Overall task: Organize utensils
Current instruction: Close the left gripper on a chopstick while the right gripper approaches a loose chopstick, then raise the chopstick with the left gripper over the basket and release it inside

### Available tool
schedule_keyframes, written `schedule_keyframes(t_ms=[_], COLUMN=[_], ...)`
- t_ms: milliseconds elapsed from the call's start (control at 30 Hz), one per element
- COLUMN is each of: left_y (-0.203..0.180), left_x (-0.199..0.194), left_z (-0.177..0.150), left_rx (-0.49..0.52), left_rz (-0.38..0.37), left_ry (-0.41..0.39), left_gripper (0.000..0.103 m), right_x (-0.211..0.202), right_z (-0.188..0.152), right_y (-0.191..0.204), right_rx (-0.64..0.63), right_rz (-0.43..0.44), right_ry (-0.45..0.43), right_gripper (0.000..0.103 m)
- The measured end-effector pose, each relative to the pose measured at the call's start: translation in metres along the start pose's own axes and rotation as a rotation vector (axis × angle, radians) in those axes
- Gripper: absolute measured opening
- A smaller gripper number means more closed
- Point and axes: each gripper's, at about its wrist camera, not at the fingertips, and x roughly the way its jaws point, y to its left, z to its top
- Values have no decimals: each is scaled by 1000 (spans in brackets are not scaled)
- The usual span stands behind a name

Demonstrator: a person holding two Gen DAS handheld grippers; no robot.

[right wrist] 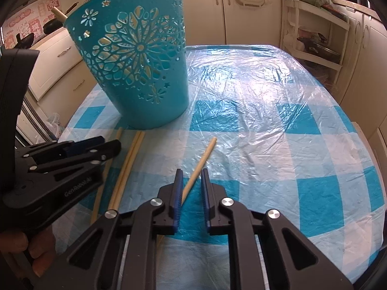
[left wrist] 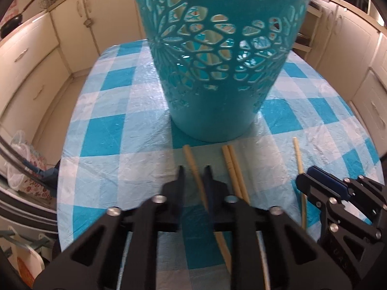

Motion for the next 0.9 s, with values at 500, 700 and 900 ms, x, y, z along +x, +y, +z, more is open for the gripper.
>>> schedule_keyframes(t_ms=[500,700,900], left_y=[9,14,22], left_x=[6,-14,-74], left_z=[17,7,7], left_rx=[24,17,-26], left_rz=[1,-47,-189], left_ry=[98,93,9], left_gripper=[5,5,5], right_x=[0,0,1], right_z=[0,1,0], right_y=[-9,-16,-17], right_rx=[38,65,72], right_rz=[34,56,62], right_ry=[-2,-4,-8], right_gripper=[14,14,14])
